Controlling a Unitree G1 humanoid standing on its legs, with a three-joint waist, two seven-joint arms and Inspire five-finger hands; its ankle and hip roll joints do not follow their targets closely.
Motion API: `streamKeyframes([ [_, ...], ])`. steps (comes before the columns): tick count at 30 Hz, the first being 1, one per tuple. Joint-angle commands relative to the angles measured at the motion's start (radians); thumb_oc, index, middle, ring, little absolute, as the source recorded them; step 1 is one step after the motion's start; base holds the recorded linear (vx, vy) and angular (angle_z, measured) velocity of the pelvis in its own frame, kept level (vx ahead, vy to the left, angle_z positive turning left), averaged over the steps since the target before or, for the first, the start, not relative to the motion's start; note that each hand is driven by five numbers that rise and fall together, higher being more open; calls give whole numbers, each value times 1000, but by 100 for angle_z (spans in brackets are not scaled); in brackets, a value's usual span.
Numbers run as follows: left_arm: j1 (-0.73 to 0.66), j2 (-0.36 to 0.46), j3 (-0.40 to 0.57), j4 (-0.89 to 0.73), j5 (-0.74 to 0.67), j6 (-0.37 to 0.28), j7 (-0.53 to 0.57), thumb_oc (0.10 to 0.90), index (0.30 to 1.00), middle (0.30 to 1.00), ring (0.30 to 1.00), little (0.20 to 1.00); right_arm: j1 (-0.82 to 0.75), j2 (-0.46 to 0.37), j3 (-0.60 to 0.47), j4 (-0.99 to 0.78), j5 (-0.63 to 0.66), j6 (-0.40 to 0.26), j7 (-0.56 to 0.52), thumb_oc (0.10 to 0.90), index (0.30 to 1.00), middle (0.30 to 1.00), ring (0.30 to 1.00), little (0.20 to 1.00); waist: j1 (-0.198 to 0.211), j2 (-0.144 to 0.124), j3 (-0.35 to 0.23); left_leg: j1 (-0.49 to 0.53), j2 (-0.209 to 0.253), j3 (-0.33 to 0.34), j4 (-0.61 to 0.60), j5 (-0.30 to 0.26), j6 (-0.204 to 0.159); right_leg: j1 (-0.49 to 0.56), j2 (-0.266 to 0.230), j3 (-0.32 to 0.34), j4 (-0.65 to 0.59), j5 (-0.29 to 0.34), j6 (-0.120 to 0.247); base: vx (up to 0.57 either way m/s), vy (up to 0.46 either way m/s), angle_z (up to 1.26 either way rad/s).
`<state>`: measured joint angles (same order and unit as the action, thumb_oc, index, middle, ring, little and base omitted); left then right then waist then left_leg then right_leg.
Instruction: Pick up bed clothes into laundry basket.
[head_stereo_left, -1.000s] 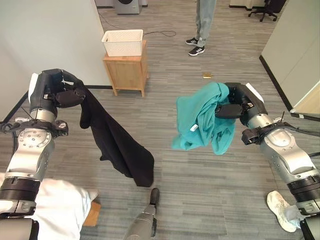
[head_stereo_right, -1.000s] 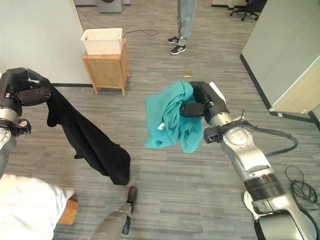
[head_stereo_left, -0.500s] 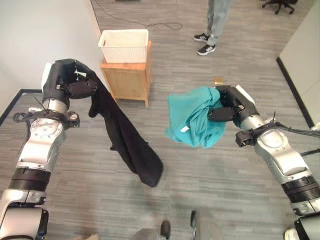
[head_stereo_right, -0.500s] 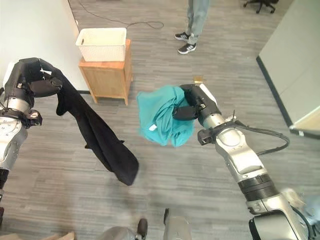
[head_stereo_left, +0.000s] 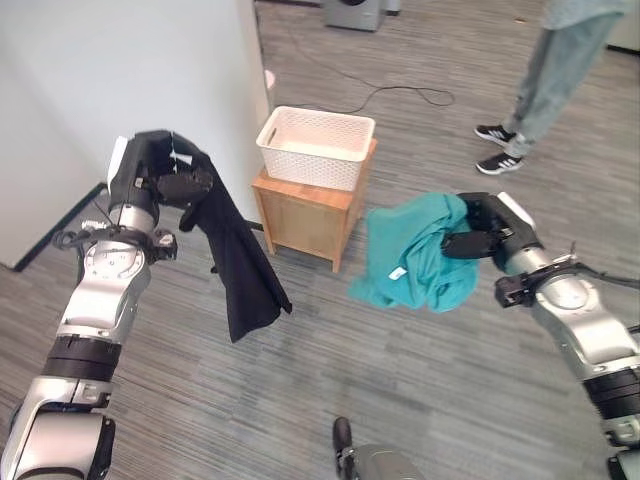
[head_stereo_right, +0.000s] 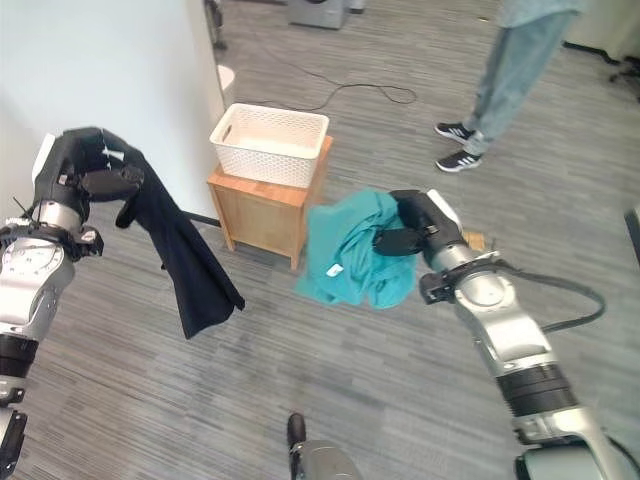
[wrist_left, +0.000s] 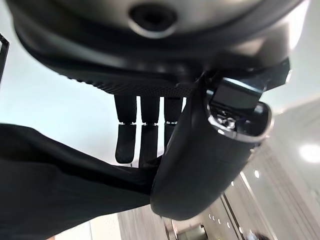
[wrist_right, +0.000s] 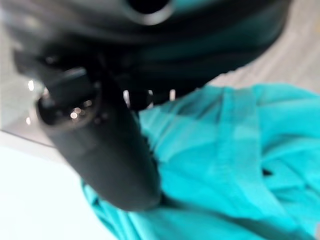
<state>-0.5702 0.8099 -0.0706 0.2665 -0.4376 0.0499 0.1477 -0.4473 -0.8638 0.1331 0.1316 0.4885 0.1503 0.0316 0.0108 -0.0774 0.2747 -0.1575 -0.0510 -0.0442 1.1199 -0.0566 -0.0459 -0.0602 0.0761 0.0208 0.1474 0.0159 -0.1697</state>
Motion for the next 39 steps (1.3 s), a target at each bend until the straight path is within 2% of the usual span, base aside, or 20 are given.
streamKeyframes([
  [1, -98, 58, 28, -68, -44, -125, 58, 400, 300, 300, 300, 300, -113, -88, -76, -48, 41, -133, -63, 400, 300, 300, 300, 300, 63, 9, -139, -178, 41, 52, -305, 185, 9, 126, -119, -44, -147, 99, 183, 748, -117, -1],
  [3, -116, 70, 14, -75, -48, -132, 62, 400, 300, 300, 300, 300, -122, -101, -65, -53, 22, -138, -60, 400, 300, 300, 300, 300, 82, 31, -154, -179, 52, 110, -603, 220, 9, 165, -101, -46, -149, 74, 196, 729, 11, -16],
  [4, -116, 70, 9, -78, -44, -136, 62, 400, 300, 300, 300, 300, -124, -107, -54, -54, 4, -139, -59, 400, 300, 300, 300, 300, 92, 42, -168, -142, 41, 134, -814, 244, 14, 184, -94, -42, -143, 50, 203, 460, 54, -8],
  [5, -115, 70, 9, -78, -44, -136, 62, 400, 300, 300, 300, 300, -124, -106, -54, -54, 4, -139, -59, 400, 300, 300, 300, 300, 94, 38, -165, -130, 36, 138, -830, 252, 15, 187, -100, -40, -142, 49, 203, 684, 79, -6],
  [6, -112, 90, 21, -87, -35, -141, 72, 400, 300, 300, 300, 300, -154, -110, -26, -51, -30, -135, -57, 400, 300, 300, 300, 300, 130, 63, -192, -82, -7, 112, -1037, 271, 16, 237, -70, -29, -132, 6, 211, 588, 60, -6],
  [7, -107, 103, 31, -96, -8, -133, 81, 400, 300, 300, 300, 300, -168, -116, -16, -43, -41, -126, -53, 400, 300, 300, 300, 300, 133, 68, -194, -64, -8, 117, -1059, 287, 10, 254, -74, -36, -112, -6, 212, 740, 83, -34],
  [8, -95, 112, 47, -105, -42, -138, 71, 400, 300, 300, 300, 300, -174, -112, -9, -28, -37, -102, -43, 400, 300, 300, 300, 300, 131, 61, -197, -24, -11, 113, -1055, 254, 23, 259, -95, -40, -51, -14, 228, 303, 42, -40],
  [9, -93, 113, 49, -106, -43, -138, 71, 400, 300, 300, 300, 300, -176, -111, -7, -28, -37, -102, -43, 400, 300, 300, 300, 300, 132, 63, -196, -25, -8, 115, -1055, 257, 23, 256, -93, -37, -49, -12, 228, 281, 70, -57],
  [10, -103, 120, 52, -115, -28, -138, 77, 400, 300, 300, 300, 300, -194, -95, 5, -31, -37, -105, -39, 400, 300, 300, 300, 300, 133, 62, -209, 9, -22, 105, -1066, 220, 50, 239, -116, -43, 26, 9, 252, 395, 191, -49],
  [11, -108, 103, 54, -132, -21, -136, 74, 400, 300, 300, 300, 300, -212, -79, 12, -25, -52, -101, -26, 400, 300, 300, 300, 300, 118, 81, -214, 102, -19, 125, -1119, 186, 85, 131, -170, -56, 310, 196, 326, 480, 226, -52],
  [12, -117, 98, 48, -141, -16, -134, 74, 400, 300, 300, 300, 300, -222, -76, 19, -21, -63, -96, -24, 400, 300, 300, 300, 300, 106, 94, -205, 134, -10, 113, -1138, 192, 93, 76, -161, -32, 397, 216, 325, 329, 179, -33],
  [14, -122, 95, 42, -139, -15, -134, 75, 400, 300, 300, 300, 300, -227, -81, 25, -3, -70, -93, -23, 400, 300, 300, 300, 300, 92, 109, -197, 166, -3, 98, -1156, 191, 94, 26, -140, -11, 436, 191, 310, 211, 36, -6],
  [15, -144, 97, 19, -138, -10, -132, 69, 400, 300, 300, 300, 300, -241, -100, 33, -1, -81, -85, -21, 400, 300, 300, 300, 300, 74, 122, -190, 214, 0, 65, -1173, 190, 91, -50, -140, -11, 404, 132, 278, 371, -13, 40],
  [18, -177, 110, -11, -139, -9, -132, 63, 400, 300, 300, 300, 300, -268, -116, 50, 8, -71, -85, -28, 400, 300, 300, 300, 300, 64, 122, -188, 238, 2, 37, -1179, 179, 77, -82, -166, -22, 283, 105, 266, 249, -73, 70],
  [19, -201, 108, -32, -135, -20, -137, 66, 400, 300, 300, 300, 300, -278, -135, 57, 29, -57, -85, -32, 400, 300, 300, 300, 300, 48, 111, -192, 249, -10, 4, -1184, 154, 70, -74, -153, 11, 130, 92, 268, 286, -140, 59],
  [21, -223, 129, -57, -128, 11, -125, 75, 400, 300, 300, 300, 300, -278, -177, 54, 31, -55, -86, -33, 400, 300, 300, 300, 300, 29, 89, -184, 247, -12, -20, -1179, 133, 63, -32, -131, 81, -16, 99, 291, 185, -159, 96],
  [22, -210, 131, -56, -130, -2, -126, 66, 400, 300, 300, 300, 300, -268, -197, 48, 34, -66, -64, -34, 400, 300, 300, 300, 300, 34, 79, -189, 241, -18, -43, -1171, 137, 66, -6, -119, 116, -27, 111, 307, 218, -220, 121],
  [23, -196, 115, -35, -135, -13, -137, 65, 400, 300, 300, 300, 300, -259, -179, 37, 17, -49, -79, -33, 400, 300, 300, 300, 300, 52, 64, -203, 251, -18, -47, -1183, 134, 63, 10, -134, 102, -55, 135, 306, 165, -165, 80],
  [27, -185, 107, -33, -140, -24, -140, 61, 400, 300, 300, 300, 300, -305, -218, 59, 68, -27, -84, -35, 400, 300, 300, 300, 300, 57, 54, -228, 262, -18, -74, -1195, 129, 57, 57, -125, 79, -104, 125, 289, 163, -96, 32],
  [39, -182, 119, -60, -119, -47, -142, 76, 400, 300, 300, 300, 300, -357, -220, 105, 126, -14, -89, -48, 400, 300, 300, 300, 300, 56, 63, -246, 263, -14, -111, -1207, 127, 44, 90, -119, 18, -112, 89, 261, 49, -30, 16],
])
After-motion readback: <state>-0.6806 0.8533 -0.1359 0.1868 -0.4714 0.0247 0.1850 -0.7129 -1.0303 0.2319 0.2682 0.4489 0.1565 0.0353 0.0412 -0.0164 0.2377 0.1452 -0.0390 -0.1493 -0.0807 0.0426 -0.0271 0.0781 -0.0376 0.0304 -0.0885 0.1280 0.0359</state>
